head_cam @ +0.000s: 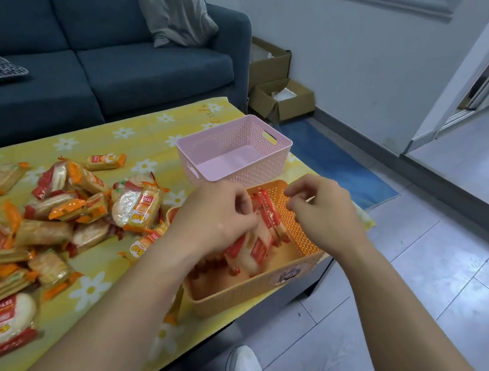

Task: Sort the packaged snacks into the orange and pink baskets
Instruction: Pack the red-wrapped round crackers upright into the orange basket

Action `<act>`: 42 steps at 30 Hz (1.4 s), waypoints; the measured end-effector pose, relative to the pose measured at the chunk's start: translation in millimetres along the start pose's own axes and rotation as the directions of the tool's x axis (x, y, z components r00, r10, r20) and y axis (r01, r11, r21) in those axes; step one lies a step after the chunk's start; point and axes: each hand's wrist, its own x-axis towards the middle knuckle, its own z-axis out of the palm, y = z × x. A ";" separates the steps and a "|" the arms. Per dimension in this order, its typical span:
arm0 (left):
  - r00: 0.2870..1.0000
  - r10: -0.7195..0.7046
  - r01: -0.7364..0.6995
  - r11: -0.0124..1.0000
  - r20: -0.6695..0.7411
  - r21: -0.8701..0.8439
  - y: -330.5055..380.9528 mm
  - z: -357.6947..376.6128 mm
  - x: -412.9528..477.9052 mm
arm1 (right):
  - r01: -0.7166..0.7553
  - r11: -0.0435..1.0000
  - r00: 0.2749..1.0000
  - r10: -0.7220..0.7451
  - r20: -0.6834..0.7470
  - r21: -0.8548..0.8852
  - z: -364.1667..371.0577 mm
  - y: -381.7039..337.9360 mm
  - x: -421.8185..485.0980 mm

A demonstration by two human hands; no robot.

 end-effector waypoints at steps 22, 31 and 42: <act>0.963 0.241 -0.260 0.951 0.125 0.167 -12.2 53.8 27.6 | -0.022 0.994 0.978 0.000 -0.207 -0.107 14.1 12.5 4.3; 0.962 0.229 -0.257 0.943 0.149 0.209 -17.5 52.6 22.5 | 0.035 0.908 0.986 -0.098 -0.132 -0.417 43.0 17.7 5.8; 0.970 0.052 -0.168 0.849 0.236 0.501 -42.9 48.0 8.9 | -0.105 0.896 0.989 0.140 0.051 -0.431 49.8 15.1 5.9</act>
